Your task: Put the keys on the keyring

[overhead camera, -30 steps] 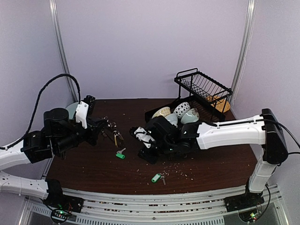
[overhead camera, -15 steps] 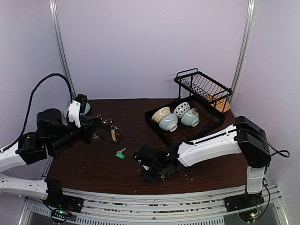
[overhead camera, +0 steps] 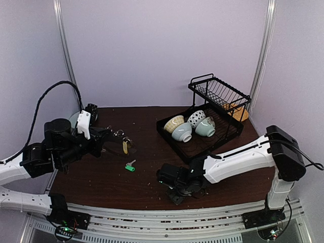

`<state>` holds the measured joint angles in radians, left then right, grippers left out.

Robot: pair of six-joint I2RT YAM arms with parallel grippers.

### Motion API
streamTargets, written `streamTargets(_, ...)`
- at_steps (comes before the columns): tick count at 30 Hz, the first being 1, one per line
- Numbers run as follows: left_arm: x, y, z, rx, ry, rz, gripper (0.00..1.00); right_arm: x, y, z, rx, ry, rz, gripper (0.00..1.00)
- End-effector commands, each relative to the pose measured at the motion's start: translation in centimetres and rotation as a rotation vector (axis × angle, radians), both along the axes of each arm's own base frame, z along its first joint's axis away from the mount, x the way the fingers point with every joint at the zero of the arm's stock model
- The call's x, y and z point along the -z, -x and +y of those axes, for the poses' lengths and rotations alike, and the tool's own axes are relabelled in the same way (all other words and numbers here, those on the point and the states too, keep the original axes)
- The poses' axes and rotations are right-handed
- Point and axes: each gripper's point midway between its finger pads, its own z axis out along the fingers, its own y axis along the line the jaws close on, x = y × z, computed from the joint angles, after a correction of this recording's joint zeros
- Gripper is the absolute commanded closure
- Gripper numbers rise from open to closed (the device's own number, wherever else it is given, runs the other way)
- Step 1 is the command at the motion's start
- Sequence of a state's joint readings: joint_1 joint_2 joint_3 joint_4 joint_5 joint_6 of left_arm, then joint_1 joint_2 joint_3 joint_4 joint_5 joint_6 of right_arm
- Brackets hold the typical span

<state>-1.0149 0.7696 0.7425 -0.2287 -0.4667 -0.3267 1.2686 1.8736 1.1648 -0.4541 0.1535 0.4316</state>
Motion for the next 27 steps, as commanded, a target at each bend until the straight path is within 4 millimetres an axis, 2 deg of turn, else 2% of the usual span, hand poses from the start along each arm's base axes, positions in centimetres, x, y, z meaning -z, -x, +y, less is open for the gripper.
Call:
streamTargets(1,-1.5,-0.6,-1.1,0.012,0.043,-0.043,1.0,-2.1,0.5,-1.2,-0.037,0.008,-0.009,0.83)
streamTargets(6,-1.8,-0.5,-1.5,0.03,0.051,-0.056,1.0,-7.6,2.6,1.1,-0.21,-0.254,0.05,0.79)
streamTargets(8,-2.0,-0.5,-1.3,0.028,0.052,-0.063,1.0,-10.5,2.6,1.0,-0.24,-0.425,0.099,0.75)
streamTargets(10,-2.0,-0.5,-1.3,0.026,0.048,-0.068,1.0,-11.3,0.8,-0.4,-0.201,-0.535,0.126,0.69)
streamTargets(13,-2.0,-0.5,-1.2,0.023,0.039,-0.071,1.0,-9.6,-3.0,-3.3,-0.085,-0.574,0.112,0.66)
streamTargets(16,-2.0,-0.5,-1.2,0.027,0.029,-0.076,1.0,-8.1,-4.7,-3.7,-0.077,-0.577,0.112,0.65)
streamTargets(20,-2.1,-0.5,-1.4,0.035,0.018,-0.082,1.0,-5.9,-4.2,-2.6,-0.177,-0.541,0.157,0.66)
streamTargets(23,-1.9,-0.6,-1.6,0.043,0.005,-0.082,1.0,-4.1,-4.2,-2.8,-0.2,-0.521,0.141,0.71)
streamTargets(27,-1.9,-0.5,-2.2,0.066,-0.004,-0.082,1.0,-3.0,-3.5,-2.5,-0.249,-0.528,0.117,0.73)
